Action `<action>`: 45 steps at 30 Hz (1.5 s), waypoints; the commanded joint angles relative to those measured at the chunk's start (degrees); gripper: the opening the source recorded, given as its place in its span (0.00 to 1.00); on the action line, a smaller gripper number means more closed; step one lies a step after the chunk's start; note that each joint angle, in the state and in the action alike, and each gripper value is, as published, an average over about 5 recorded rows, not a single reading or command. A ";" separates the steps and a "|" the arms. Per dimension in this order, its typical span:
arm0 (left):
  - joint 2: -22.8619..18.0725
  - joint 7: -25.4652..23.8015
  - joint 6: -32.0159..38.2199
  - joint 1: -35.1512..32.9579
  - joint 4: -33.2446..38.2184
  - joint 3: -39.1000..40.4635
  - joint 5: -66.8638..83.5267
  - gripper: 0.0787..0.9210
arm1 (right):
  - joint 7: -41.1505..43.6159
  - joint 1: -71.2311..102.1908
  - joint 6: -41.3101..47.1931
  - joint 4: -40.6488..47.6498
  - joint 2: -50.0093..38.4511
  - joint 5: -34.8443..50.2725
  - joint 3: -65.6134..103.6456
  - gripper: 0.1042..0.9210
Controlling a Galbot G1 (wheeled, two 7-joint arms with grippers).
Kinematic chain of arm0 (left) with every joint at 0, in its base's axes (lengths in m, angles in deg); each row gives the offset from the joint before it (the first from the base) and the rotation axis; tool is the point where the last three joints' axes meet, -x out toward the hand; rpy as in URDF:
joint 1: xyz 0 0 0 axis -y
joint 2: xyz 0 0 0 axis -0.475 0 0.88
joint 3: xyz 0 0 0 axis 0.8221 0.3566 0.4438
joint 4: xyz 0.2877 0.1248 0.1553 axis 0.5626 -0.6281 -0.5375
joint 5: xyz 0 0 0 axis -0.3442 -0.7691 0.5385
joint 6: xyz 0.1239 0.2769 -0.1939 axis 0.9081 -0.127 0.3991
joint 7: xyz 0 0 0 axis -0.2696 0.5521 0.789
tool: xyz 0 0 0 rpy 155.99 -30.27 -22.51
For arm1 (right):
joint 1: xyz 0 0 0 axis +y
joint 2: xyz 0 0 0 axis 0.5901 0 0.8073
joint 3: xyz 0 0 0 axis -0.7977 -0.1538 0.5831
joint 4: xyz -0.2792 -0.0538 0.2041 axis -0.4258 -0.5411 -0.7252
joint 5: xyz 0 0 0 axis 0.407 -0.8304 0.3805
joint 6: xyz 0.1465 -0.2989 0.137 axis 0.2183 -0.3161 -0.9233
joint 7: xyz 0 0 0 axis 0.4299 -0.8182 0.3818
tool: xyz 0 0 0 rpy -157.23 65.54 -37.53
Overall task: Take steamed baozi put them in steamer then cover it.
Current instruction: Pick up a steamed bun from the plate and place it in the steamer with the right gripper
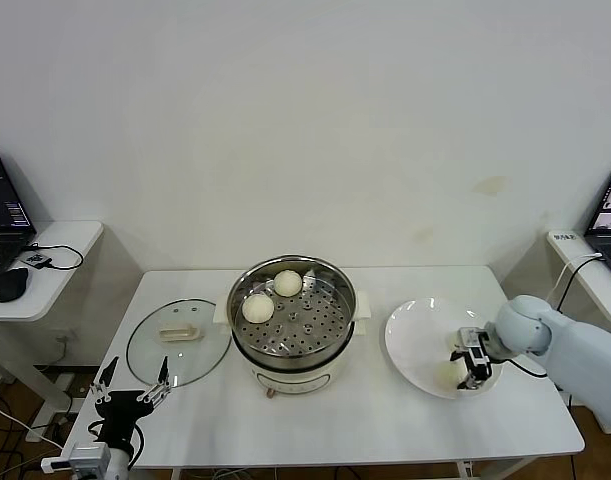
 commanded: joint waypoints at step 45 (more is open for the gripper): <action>0.06 0.01 0.42 0.22 -0.15 -2.35 1.85 0.88 | -3.49 -40.79 -15.65 6.10 40.34 14.19 -34.40 0.62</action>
